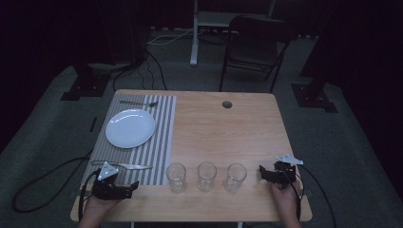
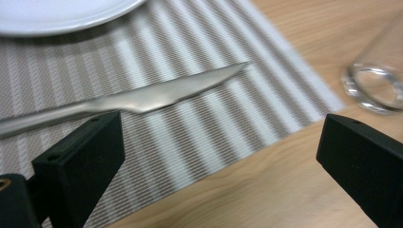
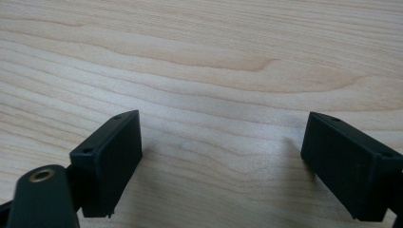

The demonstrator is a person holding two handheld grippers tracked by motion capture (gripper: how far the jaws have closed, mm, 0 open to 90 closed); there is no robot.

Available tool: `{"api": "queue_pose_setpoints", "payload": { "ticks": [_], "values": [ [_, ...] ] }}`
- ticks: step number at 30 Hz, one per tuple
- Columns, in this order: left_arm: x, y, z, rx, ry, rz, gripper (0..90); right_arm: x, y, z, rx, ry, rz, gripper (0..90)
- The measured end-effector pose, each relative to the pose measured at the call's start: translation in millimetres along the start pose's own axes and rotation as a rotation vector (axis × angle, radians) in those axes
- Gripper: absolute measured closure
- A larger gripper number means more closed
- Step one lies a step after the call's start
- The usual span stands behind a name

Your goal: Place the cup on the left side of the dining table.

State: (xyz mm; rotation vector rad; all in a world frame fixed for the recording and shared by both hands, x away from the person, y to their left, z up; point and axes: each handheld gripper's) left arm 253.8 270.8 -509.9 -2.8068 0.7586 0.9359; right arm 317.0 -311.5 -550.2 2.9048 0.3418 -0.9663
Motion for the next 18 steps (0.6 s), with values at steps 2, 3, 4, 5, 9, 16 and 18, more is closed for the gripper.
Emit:
{"api": "queue_pose_setpoints", "payload": {
  "ticks": [2, 3, 4, 5, 9, 16, 18],
  "values": [
    [1.0, 6.9, -4.9, 0.014, 0.005, 0.020, 2.7, 0.0, 0.0, 0.0, 0.000, 0.000, 0.000, 13.1],
    [2.0, 9.2, -6.9, 0.014, 0.012, 0.026, 2.7, 0.0, 0.0, 0.0, 0.000, 0.000, 0.000, 13.1],
    [2.9, 10.3, -8.3, 0.009, 0.014, 0.044, 2.7, 0.0, 0.0, 0.0, 0.000, 0.000, 0.000, 13.1],
    [5.6, 12.4, -10.3, 0.003, 0.013, 0.052, 2.7, 0.0, 0.0, 0.0, 0.000, 0.000, 0.000, 13.1],
    [12.0, 23.6, -17.4, 0.033, 0.008, 0.086, 2.7, 0.0, 0.0, 0.0, 0.000, 0.000, 0.000, 13.1],
    [11.7, 39.6, -34.4, 0.056, 0.051, 0.151, 2.9, 0.0, 0.0, 0.0, 0.000, 0.000, 0.000, 13.1],
    [12.8, 42.6, -37.0, 0.050, 0.057, 0.179, 2.9, 0.0, 0.0, 0.0, 0.000, 0.000, 0.000, 13.1]
  ]
}}
Point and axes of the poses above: each handheld gripper's, and its own axes: x roughly forward along the jaws, z roughly out of its underside, y roughly to its right, and after that the axes turned 7 degrees about y, right-handed
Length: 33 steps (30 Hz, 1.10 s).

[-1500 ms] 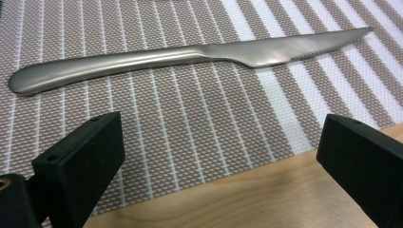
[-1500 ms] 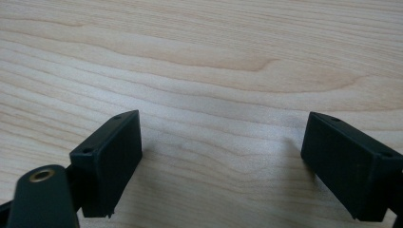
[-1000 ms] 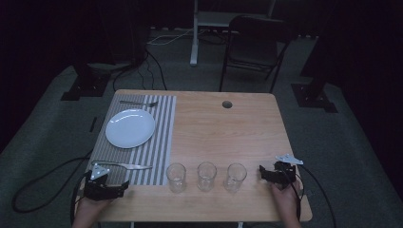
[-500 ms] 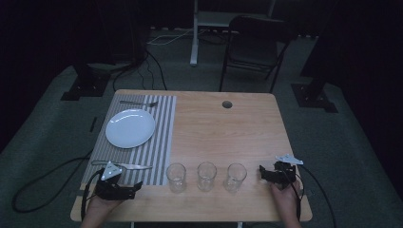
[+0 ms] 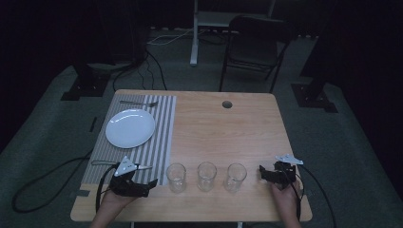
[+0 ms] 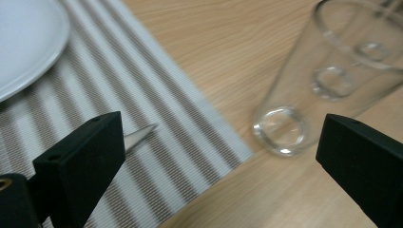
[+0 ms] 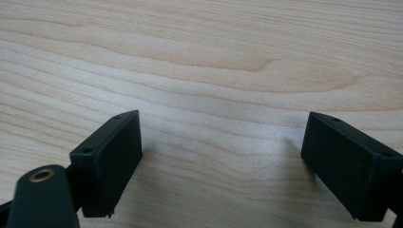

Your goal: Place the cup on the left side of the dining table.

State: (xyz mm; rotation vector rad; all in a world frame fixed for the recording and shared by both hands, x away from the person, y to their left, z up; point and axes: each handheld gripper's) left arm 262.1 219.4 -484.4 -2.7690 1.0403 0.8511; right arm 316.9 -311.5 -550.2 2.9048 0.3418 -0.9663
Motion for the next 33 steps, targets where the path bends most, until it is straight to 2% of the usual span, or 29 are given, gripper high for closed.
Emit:
{"api": "queue_pose_setpoints", "payload": {
  "ticks": [8, 12, 13, 14, 21, 31, 33],
  "values": [
    [-1.6, 14.0, -12.6, 0.044, 0.006, 0.056, 2.9, 0.0, 0.0, 0.0, 0.000, 0.000, 0.000, 13.1],
    [-3.3, 21.3, -22.9, 0.069, 0.010, 0.059, 2.9, 0.0, 0.1, 0.0, 0.000, 0.000, 0.000, 13.1],
    [-2.3, 23.6, -25.8, 0.079, 0.006, 0.074, 2.9, 0.0, 0.0, 0.0, 0.000, 0.000, 0.000, 13.1],
    [-0.9, 25.5, -28.2, 0.083, 0.004, 0.068, 2.9, 0.0, 0.0, 0.0, 0.000, 0.000, 0.000, 13.1],
    [15.1, 36.0, -40.2, 0.111, -0.012, 0.120, 2.9, 0.0, 0.0, 0.0, 0.000, 0.000, 0.000, 13.1],
    [37.2, 48.2, -53.7, 0.129, -0.027, 0.169, 2.9, 0.0, 0.1, 0.0, 0.000, 0.000, 0.000, 13.1],
    [40.3, 50.3, -56.9, 0.139, -0.032, 0.163, 2.9, 0.0, 0.1, 0.0, 0.000, 0.000, 0.000, 13.1]
  ]
}}
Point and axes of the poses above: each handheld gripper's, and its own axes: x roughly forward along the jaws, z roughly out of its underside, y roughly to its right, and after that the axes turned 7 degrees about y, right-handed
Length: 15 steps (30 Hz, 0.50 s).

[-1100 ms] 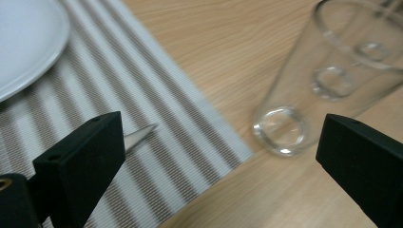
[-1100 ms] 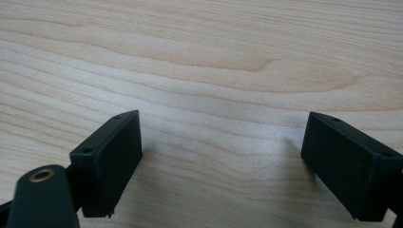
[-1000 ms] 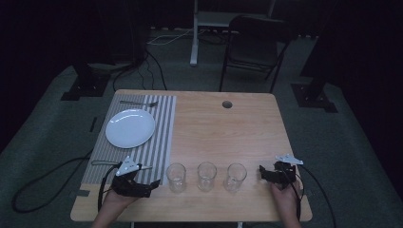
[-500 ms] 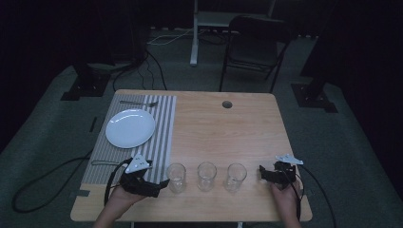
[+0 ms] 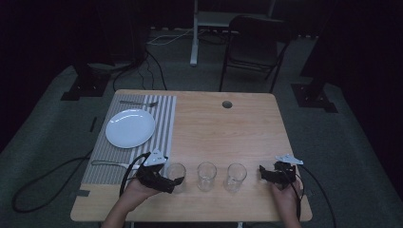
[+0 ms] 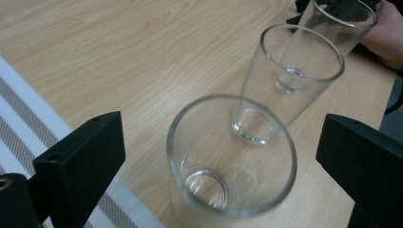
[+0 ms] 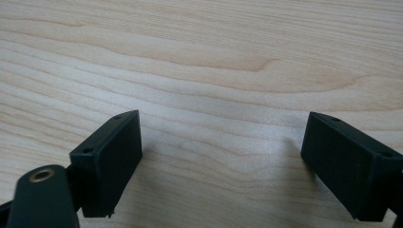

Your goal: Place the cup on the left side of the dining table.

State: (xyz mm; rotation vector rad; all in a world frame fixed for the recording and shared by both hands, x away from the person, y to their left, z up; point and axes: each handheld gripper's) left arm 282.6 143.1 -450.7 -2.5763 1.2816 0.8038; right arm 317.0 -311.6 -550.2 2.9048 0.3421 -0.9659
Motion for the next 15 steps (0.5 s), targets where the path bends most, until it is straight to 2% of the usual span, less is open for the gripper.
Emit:
{"api": "queue_pose_setpoints", "payload": {
  "ticks": [1, 6, 7, 12, 15],
  "values": [
    [2.4, 0.6, -2.5, 0.002, -0.006, 0.014, 2.9, 0.0, 0.0, 0.0, 0.000, 0.000, 0.000, 13.1],
    [8.9, 4.0, -10.0, 0.013, -0.015, 0.024, 2.9, 0.0, 0.0, 0.0, 0.000, 0.000, 0.000, 13.1],
    [13.9, 6.9, -14.5, 0.014, -0.020, 0.043, 2.9, 0.0, 0.1, 0.0, -0.001, 0.000, 0.000, 13.1],
    [24.7, 16.2, -22.1, 0.054, -0.051, 0.060, 2.9, 0.0, 0.1, 0.0, -0.001, -0.001, 0.000, 13.1],
    [30.7, 20.7, -26.6, 0.062, -0.065, 0.071, 2.9, 0.0, 0.1, 0.0, 0.000, 0.000, 0.000, 13.1]
  ]
}}
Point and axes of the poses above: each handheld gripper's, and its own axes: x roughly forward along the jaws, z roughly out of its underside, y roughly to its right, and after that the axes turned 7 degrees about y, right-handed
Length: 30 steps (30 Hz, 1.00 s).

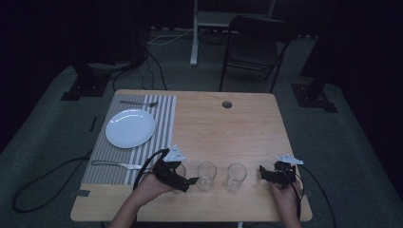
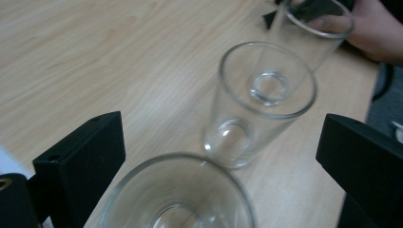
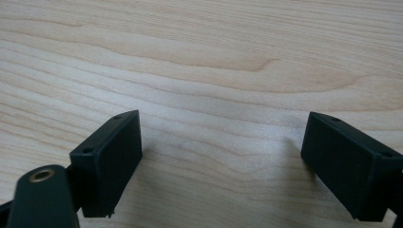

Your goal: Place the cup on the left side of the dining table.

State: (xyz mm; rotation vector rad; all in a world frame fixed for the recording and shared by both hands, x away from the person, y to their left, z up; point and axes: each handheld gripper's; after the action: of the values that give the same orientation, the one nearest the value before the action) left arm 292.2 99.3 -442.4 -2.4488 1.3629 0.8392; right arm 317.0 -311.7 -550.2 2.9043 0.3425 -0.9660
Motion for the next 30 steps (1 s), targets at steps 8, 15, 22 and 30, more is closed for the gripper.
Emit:
{"api": "queue_pose_setpoints", "payload": {
  "ticks": [8, 15, 22, 30],
  "values": [
    [12.6, 8.7, -13.5, 0.013, -0.022, 0.014, 2.9, 0.0, 0.1, 0.0, -0.001, 0.000, 0.000, 13.1],
    [26.7, 18.3, -22.3, 0.030, -0.068, 0.038, 2.9, 0.0, 0.2, 0.0, -0.001, 0.000, -0.001, 13.1],
    [39.5, 27.0, -28.2, 0.068, -0.109, 0.042, 2.9, 0.1, 0.1, 0.0, 0.000, 0.001, -0.001, 13.2],
    [52.0, 30.6, -32.5, 0.081, -0.176, 0.032, 2.9, 0.1, 0.1, 0.0, 0.000, 0.001, -0.001, 13.2]
  ]
}}
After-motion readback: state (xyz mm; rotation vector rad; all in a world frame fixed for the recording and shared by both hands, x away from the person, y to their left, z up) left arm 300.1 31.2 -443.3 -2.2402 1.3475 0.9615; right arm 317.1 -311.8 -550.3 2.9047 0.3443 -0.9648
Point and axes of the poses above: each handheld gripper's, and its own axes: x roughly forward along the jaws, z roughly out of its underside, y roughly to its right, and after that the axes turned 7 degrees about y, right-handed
